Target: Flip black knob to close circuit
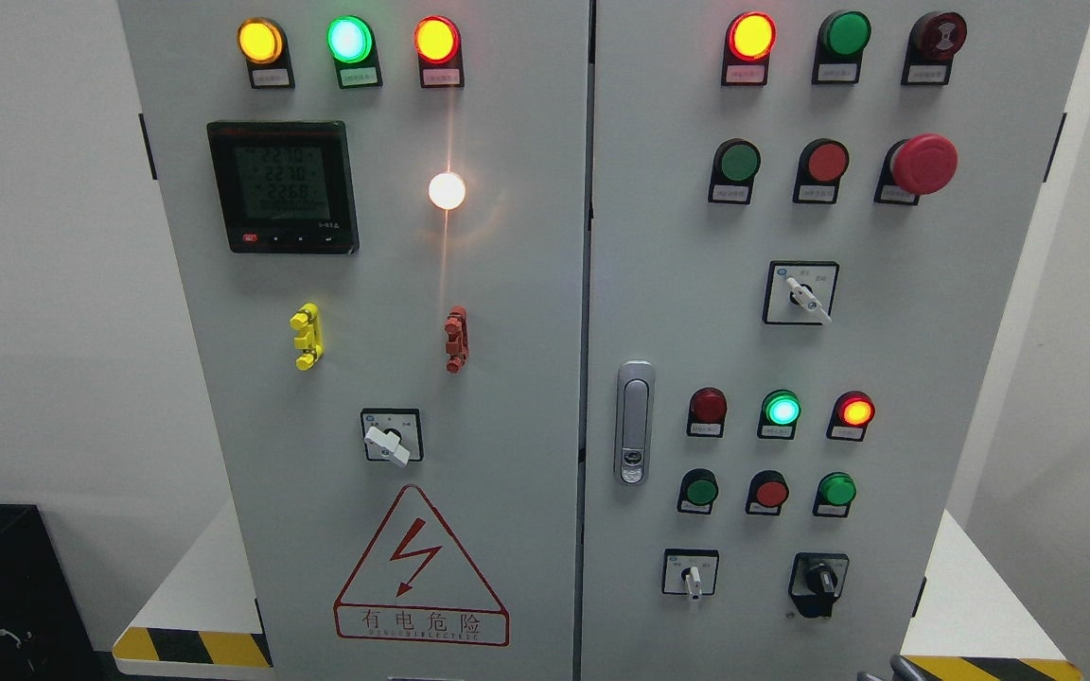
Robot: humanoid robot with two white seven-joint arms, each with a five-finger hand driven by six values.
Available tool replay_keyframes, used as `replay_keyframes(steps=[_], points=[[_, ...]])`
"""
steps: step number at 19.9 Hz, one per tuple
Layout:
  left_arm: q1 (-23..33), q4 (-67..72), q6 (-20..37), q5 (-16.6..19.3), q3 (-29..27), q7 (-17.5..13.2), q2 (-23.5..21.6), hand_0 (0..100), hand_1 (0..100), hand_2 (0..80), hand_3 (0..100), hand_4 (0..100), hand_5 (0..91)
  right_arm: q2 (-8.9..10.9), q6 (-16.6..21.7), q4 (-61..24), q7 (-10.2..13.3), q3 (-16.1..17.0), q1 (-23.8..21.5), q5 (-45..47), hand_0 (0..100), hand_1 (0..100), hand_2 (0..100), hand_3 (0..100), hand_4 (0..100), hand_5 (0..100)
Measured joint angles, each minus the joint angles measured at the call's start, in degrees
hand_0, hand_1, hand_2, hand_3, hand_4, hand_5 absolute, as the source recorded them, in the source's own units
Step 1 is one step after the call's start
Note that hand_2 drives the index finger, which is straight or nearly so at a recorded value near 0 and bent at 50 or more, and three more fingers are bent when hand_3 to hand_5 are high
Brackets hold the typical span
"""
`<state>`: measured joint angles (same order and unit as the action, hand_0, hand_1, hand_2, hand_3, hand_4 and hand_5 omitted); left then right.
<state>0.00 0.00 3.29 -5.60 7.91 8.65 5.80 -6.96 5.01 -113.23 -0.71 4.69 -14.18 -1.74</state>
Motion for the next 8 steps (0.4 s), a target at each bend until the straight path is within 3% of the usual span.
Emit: replay_keyframes(steps=[3,5,8], points=[[0.0,0.0,0.0,0.0,0.0,0.0,0.0,12,56,0.0,0,0,0.0,0.00,1.1,0.0,-3.5,-0.4,-0.7,3.1,0,0,0,0,0,0],[0.0,0.0,0.0,0.0,0.0,0.0,0.0,12,56,0.0,0,0,0.0,0.00,1.5,0.0,-5.7,-0.5,-1.1,4.7,0,0,0,0,0,0],[0.0,0.0,0.0,0.0,0.0,0.0,0.0,12,56,0.0,0,0,0.0,0.00,1.7,0.1,-6.9,-0.7,-1.5,6.2,0,0,0,0,0,0]])
